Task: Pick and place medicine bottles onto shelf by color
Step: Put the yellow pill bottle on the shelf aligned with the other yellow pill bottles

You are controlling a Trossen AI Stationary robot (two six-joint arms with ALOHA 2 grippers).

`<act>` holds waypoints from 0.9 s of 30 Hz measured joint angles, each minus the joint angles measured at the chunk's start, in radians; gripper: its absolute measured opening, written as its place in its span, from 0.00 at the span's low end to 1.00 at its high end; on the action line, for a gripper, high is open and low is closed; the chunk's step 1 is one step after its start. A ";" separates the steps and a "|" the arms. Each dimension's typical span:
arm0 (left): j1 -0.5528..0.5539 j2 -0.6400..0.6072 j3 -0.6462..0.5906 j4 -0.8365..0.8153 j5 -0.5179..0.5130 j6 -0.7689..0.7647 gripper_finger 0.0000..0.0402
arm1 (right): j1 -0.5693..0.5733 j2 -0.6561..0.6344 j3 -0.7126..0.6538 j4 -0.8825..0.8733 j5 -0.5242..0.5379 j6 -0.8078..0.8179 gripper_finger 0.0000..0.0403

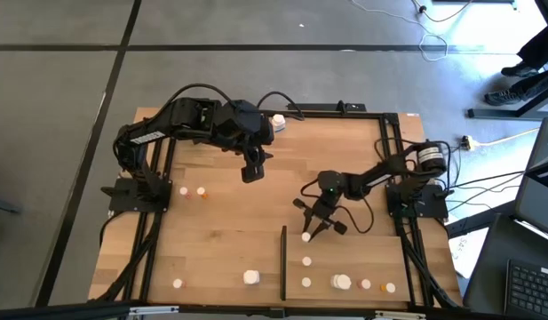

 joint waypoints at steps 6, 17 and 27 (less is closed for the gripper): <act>0.000 0.000 0.000 0.000 0.002 0.000 0.39 | -0.006 0.067 0.019 -0.002 -0.037 -0.014 0.24; 0.000 0.000 0.000 -0.001 0.002 0.002 0.39 | -0.006 0.082 0.019 -0.006 -0.037 -0.094 0.24; 0.000 0.000 0.000 0.002 0.001 0.003 0.39 | -0.006 0.082 0.019 -0.007 -0.037 -0.122 0.24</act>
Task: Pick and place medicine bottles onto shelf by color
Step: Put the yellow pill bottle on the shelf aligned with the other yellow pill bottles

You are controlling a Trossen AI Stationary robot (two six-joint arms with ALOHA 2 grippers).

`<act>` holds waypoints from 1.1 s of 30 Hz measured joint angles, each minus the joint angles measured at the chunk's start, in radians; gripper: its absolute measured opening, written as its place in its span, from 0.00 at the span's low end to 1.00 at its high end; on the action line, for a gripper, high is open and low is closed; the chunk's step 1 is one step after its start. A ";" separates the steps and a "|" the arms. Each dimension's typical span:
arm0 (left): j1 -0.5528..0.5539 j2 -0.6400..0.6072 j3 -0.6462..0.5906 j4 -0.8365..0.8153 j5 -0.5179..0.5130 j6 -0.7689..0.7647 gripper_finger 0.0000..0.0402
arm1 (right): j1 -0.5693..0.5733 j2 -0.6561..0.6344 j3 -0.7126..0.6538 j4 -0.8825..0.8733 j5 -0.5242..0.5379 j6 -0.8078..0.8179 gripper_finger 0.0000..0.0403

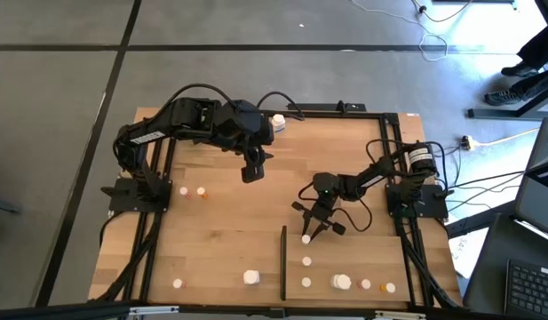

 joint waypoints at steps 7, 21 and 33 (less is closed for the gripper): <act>0.000 0.000 0.000 0.000 0.000 -0.001 0.39 | 0.000 0.000 0.000 -0.006 -0.002 -0.025 0.24; 0.013 0.000 0.000 0.009 0.000 -0.001 0.39 | -0.021 0.000 0.000 -0.005 -0.044 -0.072 0.24; 0.031 0.000 0.001 0.016 0.000 0.000 0.39 | -0.033 0.059 0.065 -0.006 -0.162 -0.074 0.24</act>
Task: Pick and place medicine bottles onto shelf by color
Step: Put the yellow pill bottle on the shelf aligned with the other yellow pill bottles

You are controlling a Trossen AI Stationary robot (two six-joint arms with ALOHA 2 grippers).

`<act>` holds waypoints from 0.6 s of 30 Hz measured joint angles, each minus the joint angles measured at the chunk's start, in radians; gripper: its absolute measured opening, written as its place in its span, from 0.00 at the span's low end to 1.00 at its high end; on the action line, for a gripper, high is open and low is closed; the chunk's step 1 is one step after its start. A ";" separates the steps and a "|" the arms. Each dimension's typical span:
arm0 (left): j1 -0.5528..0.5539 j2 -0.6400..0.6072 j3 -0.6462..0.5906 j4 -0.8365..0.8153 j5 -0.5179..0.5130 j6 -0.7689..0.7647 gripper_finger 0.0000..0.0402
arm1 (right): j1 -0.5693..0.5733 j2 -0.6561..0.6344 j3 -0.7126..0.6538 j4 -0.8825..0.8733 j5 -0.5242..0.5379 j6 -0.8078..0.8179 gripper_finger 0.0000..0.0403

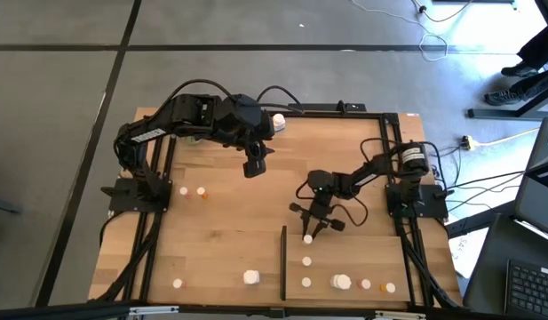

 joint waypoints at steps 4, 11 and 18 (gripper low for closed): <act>0.000 0.000 0.000 0.000 0.000 0.000 0.39 | -0.019 0.032 0.032 0.000 -0.058 -0.002 0.24; 0.000 0.000 0.000 -0.001 0.000 0.000 0.39 | -0.019 0.033 0.039 -0.008 -0.049 -0.027 0.24; 0.000 0.000 0.000 -0.001 0.001 0.000 0.39 | -0.019 0.033 0.038 -0.017 -0.047 -0.071 0.24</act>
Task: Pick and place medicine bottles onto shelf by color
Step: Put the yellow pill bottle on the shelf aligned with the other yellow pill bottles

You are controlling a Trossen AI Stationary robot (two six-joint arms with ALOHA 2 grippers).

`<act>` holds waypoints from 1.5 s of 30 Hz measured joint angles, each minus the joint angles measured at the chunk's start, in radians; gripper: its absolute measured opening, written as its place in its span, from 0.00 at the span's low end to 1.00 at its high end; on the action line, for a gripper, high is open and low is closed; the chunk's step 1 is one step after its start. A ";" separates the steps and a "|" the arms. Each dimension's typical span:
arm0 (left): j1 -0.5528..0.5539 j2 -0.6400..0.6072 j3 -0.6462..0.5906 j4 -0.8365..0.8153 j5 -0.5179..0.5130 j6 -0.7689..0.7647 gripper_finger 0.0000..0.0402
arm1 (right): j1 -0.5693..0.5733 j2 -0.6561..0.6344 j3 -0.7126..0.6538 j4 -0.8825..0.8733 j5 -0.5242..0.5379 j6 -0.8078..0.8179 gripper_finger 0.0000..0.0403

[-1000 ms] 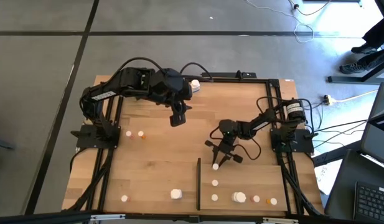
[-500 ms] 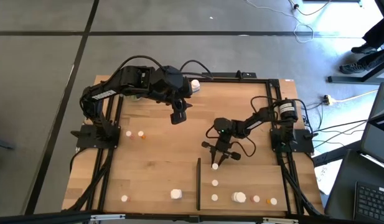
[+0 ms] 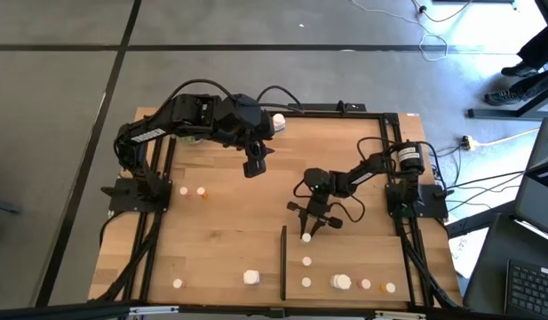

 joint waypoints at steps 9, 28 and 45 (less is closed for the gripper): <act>0.000 0.000 0.000 0.000 0.000 0.000 0.39 | 0.000 0.000 0.000 -0.010 0.000 -0.008 0.24; 0.000 0.000 0.000 0.000 0.000 -0.002 0.39 | 0.000 0.044 0.027 -0.017 -0.028 -0.044 0.24; 0.006 0.000 0.000 0.001 0.000 0.000 0.39 | 0.000 0.044 0.033 -0.083 -0.017 -0.062 0.26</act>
